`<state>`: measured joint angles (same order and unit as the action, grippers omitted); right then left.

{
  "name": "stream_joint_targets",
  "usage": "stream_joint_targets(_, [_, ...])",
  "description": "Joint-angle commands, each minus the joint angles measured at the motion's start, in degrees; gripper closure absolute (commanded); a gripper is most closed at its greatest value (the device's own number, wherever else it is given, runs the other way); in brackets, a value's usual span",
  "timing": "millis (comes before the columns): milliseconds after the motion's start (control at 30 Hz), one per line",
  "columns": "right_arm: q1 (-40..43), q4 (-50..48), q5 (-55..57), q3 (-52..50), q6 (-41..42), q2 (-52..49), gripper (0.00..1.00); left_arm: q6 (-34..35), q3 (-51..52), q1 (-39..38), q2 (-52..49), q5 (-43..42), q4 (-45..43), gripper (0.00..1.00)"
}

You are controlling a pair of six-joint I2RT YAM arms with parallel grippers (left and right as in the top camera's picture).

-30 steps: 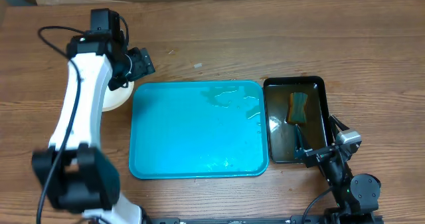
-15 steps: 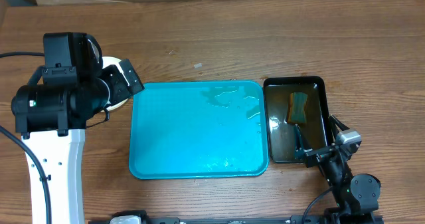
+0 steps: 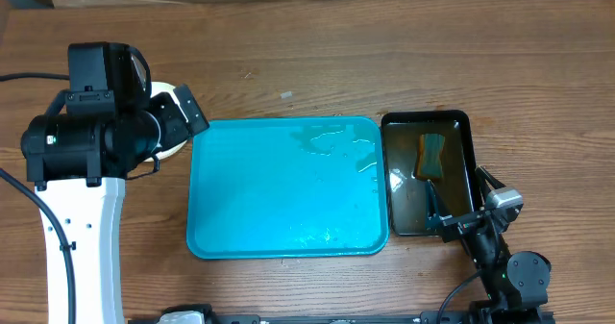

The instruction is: Clean dirty plates on tray and stack at the side

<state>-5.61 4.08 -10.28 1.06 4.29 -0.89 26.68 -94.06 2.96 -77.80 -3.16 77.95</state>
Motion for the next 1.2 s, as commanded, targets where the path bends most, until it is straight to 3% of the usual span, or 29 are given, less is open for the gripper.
stream_joint_targets(0, [0.5, -0.3, -0.1, -0.6, 0.2, 0.5, 0.00, 0.1, 0.6, -0.4, -0.2, 0.9, 0.1, 0.00])
stream_joint_targets(167, [0.5, -0.3, -0.1, -0.6, 0.2, 0.5, 0.00, 0.2, 5.7, -0.4, 7.4, 1.2, -3.0, 0.00])
stream_joint_targets(433, [0.5, -0.3, -0.1, -0.6, 0.2, 0.5, 0.00, 0.2, 27.2, -0.3, 33.3, 1.8, -16.0, 0.00])
stream_joint_targets(767, [0.5, -0.3, -0.1, -0.6, 0.2, 0.5, 0.00, 0.2, 57.8, 0.5, 67.8, 4.5, -52.3, 0.00])
stream_joint_targets(1000, [0.5, -0.3, -0.1, -0.6, 0.2, 0.5, 0.00, 0.2, 73.7, 5.7, 77.7, -2.0, -75.0, 0.00])
stream_joint_targets(1167, [0.5, -0.3, -0.1, -0.6, 0.2, 0.5, 0.00, 0.2, 80.9, 6.4, 77.5, -3.8, -82.9, 0.00])
